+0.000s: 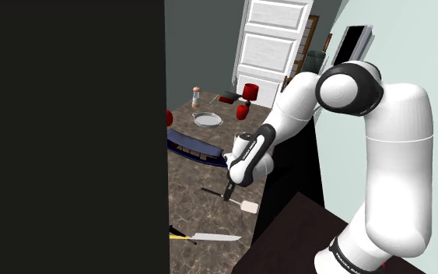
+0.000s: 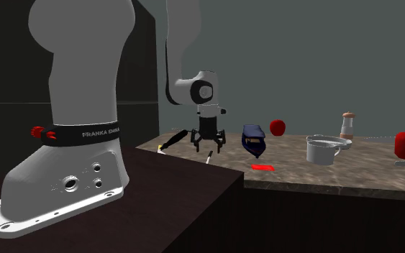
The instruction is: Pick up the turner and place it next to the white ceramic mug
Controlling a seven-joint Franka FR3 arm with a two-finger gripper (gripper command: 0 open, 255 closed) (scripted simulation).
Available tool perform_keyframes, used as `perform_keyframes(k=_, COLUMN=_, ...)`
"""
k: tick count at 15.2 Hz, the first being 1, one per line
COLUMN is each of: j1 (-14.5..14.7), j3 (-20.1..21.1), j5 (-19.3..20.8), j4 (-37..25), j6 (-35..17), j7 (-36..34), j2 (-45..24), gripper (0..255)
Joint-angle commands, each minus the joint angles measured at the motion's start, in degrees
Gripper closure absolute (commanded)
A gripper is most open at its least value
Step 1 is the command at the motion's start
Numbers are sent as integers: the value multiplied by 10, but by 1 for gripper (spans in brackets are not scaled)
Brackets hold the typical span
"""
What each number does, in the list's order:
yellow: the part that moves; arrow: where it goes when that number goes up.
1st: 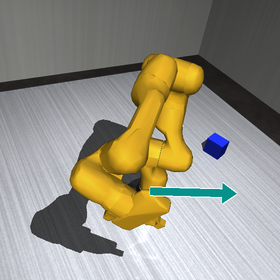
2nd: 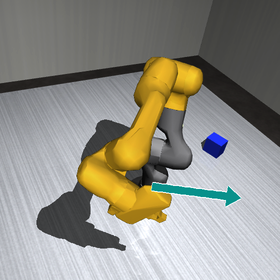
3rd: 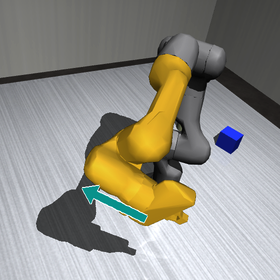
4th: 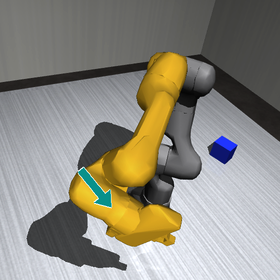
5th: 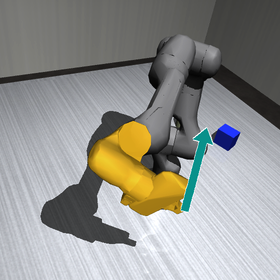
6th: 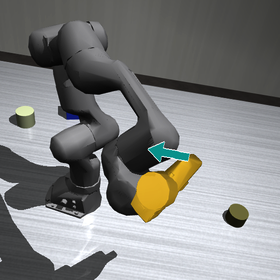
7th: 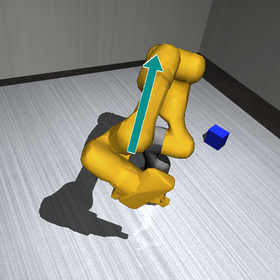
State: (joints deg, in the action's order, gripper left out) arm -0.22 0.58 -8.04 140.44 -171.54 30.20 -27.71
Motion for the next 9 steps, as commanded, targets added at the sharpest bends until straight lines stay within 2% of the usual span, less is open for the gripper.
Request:
perform_keyframes(k=1, j1=-3, j3=3, j5=-1, j4=-7, j6=-12, j7=3, j2=-18, gripper=0)
perform_keyframes(k=4, j1=-6, j3=6, j5=-2, j4=-17, j6=-26, j7=4, j2=-43, gripper=0)
perform_keyframes(k=9, j1=-6, j3=6, j5=-2, j4=-17, j6=-26, j7=4, j2=-43, gripper=0)
